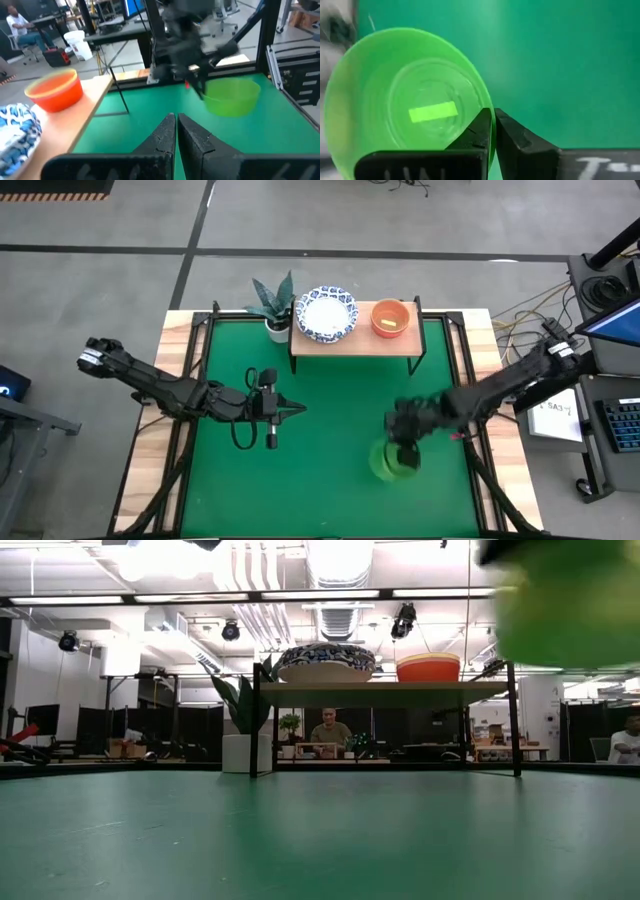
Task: Place and stack bowls onto a shelf
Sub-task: Stack the green bowl on top of the yellow bowl on the shelf, then return to Home Position
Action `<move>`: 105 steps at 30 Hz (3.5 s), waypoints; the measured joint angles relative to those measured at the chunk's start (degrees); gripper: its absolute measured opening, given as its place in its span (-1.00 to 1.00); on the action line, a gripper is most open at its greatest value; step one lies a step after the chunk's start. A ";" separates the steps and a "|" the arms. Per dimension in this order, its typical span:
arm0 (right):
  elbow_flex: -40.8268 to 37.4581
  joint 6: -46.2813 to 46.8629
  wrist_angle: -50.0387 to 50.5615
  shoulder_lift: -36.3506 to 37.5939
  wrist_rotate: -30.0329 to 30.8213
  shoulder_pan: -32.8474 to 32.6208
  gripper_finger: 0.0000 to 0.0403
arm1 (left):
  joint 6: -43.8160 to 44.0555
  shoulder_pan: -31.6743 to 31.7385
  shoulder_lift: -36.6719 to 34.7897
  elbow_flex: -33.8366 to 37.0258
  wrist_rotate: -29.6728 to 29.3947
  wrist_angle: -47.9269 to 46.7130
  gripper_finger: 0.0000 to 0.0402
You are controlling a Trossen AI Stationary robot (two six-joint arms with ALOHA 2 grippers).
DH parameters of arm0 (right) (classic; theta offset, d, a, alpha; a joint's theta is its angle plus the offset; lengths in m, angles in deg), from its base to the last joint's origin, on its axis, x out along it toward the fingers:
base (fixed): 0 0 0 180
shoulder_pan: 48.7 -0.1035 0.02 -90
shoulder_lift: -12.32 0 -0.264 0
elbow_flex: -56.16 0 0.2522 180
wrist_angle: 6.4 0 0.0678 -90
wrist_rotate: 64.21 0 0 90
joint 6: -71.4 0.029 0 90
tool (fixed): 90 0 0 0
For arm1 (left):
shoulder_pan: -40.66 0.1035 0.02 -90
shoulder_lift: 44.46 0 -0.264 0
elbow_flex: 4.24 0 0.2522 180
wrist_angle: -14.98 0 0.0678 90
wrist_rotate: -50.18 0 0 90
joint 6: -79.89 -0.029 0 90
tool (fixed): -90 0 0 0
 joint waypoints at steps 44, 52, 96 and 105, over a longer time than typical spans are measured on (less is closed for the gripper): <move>46.56 -31.77 36.83 -19.36 -16.92 78.92 -0.49 | -4.09 0.01 -0.15 -2.75 -0.02 -2.26 -1.00; 43.73 -35.17 34.24 -11.45 -18.83 78.00 -0.26 | -1.86 0.00 -4.16 -2.62 -0.02 -11.91 -1.00; -49.00 -34.96 -44.15 63.43 -42.37 51.04 -0.47 | -1.69 2.43 -68.11 46.02 13.38 5.66 -1.00; -49.04 -31.36 -41.00 63.98 -43.95 47.95 -0.47 | -4.96 2.47 -68.09 48.86 15.56 4.51 -1.00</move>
